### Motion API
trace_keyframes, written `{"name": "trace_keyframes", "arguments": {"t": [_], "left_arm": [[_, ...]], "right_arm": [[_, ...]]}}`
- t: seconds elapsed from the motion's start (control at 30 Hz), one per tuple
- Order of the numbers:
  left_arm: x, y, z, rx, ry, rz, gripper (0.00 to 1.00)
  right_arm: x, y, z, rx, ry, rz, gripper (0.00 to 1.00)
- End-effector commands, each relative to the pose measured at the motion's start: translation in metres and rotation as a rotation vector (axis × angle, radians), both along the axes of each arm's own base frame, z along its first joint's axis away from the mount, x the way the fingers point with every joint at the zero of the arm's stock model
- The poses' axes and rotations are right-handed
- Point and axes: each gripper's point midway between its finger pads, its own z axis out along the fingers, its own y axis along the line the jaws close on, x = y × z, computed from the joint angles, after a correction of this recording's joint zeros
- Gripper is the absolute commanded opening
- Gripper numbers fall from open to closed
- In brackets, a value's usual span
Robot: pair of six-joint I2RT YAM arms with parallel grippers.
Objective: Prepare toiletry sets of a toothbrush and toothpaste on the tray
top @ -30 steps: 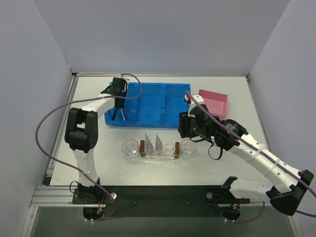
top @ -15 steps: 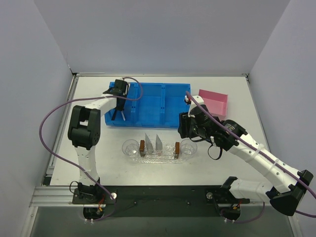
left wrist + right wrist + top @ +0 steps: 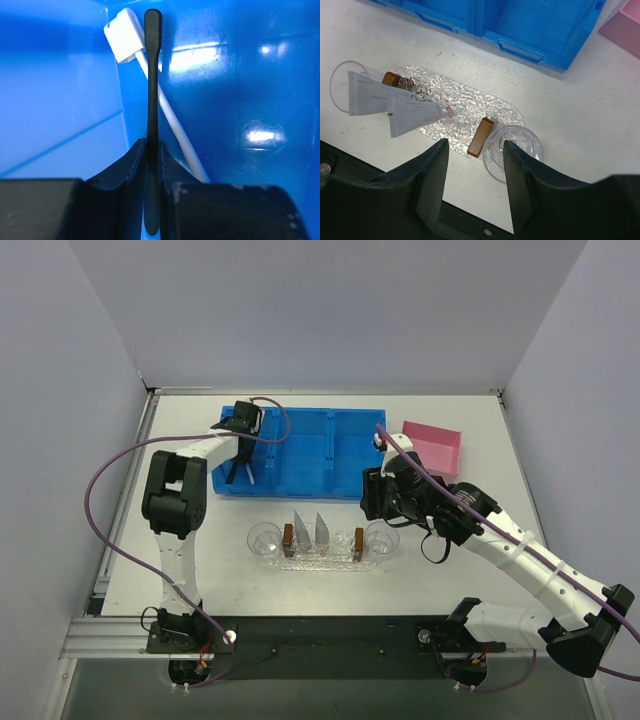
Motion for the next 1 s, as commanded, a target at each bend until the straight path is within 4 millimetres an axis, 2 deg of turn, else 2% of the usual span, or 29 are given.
{"name": "trace_keyframes", "arguments": {"t": [0.0, 0.13, 0.2, 0.23, 0.27, 0.33, 0.37, 0.43, 0.47, 0.53, 0.57, 0.6, 0.63, 0.67, 0.73, 0.77, 0.8, 0.83, 0.87, 0.93, 0.97], "left_arm": [[0.005, 0.0, 0.004, -0.022, -0.001, 0.01, 0.15], [0.006, -0.003, 0.018, -0.04, -0.031, 0.016, 0.05], [0.007, -0.005, 0.031, -0.051, -0.059, 0.018, 0.0], [0.007, -0.005, 0.036, -0.058, -0.07, 0.02, 0.0], [0.009, -0.007, 0.052, -0.07, -0.105, 0.017, 0.0], [0.006, -0.011, 0.062, -0.096, -0.13, 0.014, 0.0], [0.008, -0.012, 0.081, -0.117, -0.176, 0.011, 0.0], [0.003, -0.018, 0.094, -0.159, -0.2, -0.008, 0.0], [0.002, -0.021, 0.115, -0.185, -0.252, -0.019, 0.0], [-0.005, -0.026, 0.13, -0.223, -0.282, -0.034, 0.0], [-0.008, -0.03, 0.152, -0.246, -0.33, -0.052, 0.0], [-0.011, -0.031, 0.162, -0.257, -0.356, -0.059, 0.0], [-0.018, -0.038, 0.166, -0.262, -0.364, -0.078, 0.0], [-0.024, -0.042, 0.191, -0.28, -0.425, -0.094, 0.0], [-0.036, -0.053, 0.205, -0.291, -0.457, -0.14, 0.0], [-0.048, -0.07, 0.226, -0.321, -0.504, -0.196, 0.0], [-0.055, -0.079, 0.235, -0.33, -0.524, -0.238, 0.0], [-0.065, -0.088, 0.23, -0.333, -0.518, -0.279, 0.0], [-0.082, -0.112, 0.253, -0.374, -0.571, -0.372, 0.0], [-0.107, -0.14, 0.262, -0.385, -0.592, -0.523, 0.0], [-0.134, -0.166, 0.268, -0.429, -0.604, -0.645, 0.0]], "right_arm": [[0.004, 0.0, 0.005, 0.029, -0.015, -0.018, 0.43], [0.005, -0.002, 0.005, 0.024, -0.019, -0.023, 0.43], [0.005, -0.002, 0.007, 0.025, -0.024, -0.024, 0.43], [0.005, -0.003, 0.008, 0.025, -0.028, -0.026, 0.43], [0.006, -0.003, 0.011, 0.03, -0.034, -0.028, 0.43], [0.006, -0.003, 0.014, 0.035, -0.041, -0.027, 0.43], [0.006, -0.002, 0.015, 0.037, -0.043, -0.025, 0.43], [0.007, -0.002, 0.021, 0.048, -0.055, -0.025, 0.43], [0.006, -0.002, 0.022, 0.048, -0.057, -0.021, 0.43], [0.007, -0.003, 0.028, 0.055, -0.069, -0.017, 0.43], [0.007, -0.002, 0.034, 0.064, -0.079, -0.012, 0.44], [0.008, -0.002, 0.036, 0.066, -0.084, -0.008, 0.44], [0.007, -0.001, 0.041, 0.071, -0.092, 0.001, 0.45], [0.008, 0.0, 0.048, 0.082, -0.103, 0.007, 0.47], [0.007, 0.003, 0.055, 0.095, -0.104, 0.039, 0.49], [0.007, 0.005, 0.063, 0.111, -0.113, 0.051, 0.51], [0.002, 0.011, 0.066, 0.134, -0.097, 0.094, 0.52], [0.002, 0.013, 0.071, 0.142, -0.099, 0.116, 0.54], [0.002, 0.012, 0.072, 0.147, -0.088, 0.122, 0.55], [-0.004, 0.02, 0.085, 0.202, -0.067, 0.188, 0.57], [-0.002, 0.018, 0.091, 0.226, -0.057, 0.19, 0.58]]}}
